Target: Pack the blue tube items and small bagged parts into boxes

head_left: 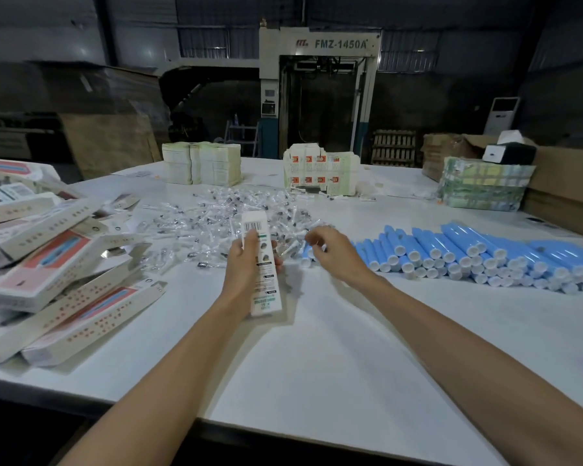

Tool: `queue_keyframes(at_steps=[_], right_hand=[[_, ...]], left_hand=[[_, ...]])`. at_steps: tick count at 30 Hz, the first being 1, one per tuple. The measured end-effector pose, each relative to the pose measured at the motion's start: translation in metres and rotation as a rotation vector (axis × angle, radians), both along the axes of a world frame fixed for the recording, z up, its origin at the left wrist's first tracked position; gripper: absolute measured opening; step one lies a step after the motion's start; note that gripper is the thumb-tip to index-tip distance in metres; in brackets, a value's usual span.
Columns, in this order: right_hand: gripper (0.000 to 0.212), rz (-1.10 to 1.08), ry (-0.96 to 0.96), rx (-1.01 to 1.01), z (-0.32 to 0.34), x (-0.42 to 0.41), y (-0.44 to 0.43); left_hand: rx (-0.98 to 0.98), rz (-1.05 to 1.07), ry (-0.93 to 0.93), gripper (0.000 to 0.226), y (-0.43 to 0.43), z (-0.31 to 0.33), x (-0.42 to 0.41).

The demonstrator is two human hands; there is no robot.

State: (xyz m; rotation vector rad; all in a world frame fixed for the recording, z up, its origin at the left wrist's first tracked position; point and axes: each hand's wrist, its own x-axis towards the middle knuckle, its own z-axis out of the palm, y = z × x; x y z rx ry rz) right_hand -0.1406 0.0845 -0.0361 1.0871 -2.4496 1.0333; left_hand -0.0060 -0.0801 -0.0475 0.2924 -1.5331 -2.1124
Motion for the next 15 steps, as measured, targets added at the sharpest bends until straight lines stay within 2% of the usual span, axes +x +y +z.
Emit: queue_keyframes(at_steps=[4,7,11,15], right_hand=[[0.032,0.064,0.358,0.341,-0.019,-0.011,-0.029],[0.029,0.042,0.573,0.487,-0.027,-0.015,-0.048],[0.031,-0.049,0.689,0.62,-0.03,-0.016,-0.068],[0.031,-0.065,0.685,0.631,-0.03,-0.016,-0.076]], left_hand=[[0.026,0.056,0.06,0.047,-0.003,0.0,-0.003],[0.014,0.072,0.053,0.045,-0.005,0.0,-0.003],[0.006,0.072,0.023,0.045,-0.006,0.002,-0.003],[-0.012,0.057,0.005,0.044,-0.004,0.003,-0.002]])
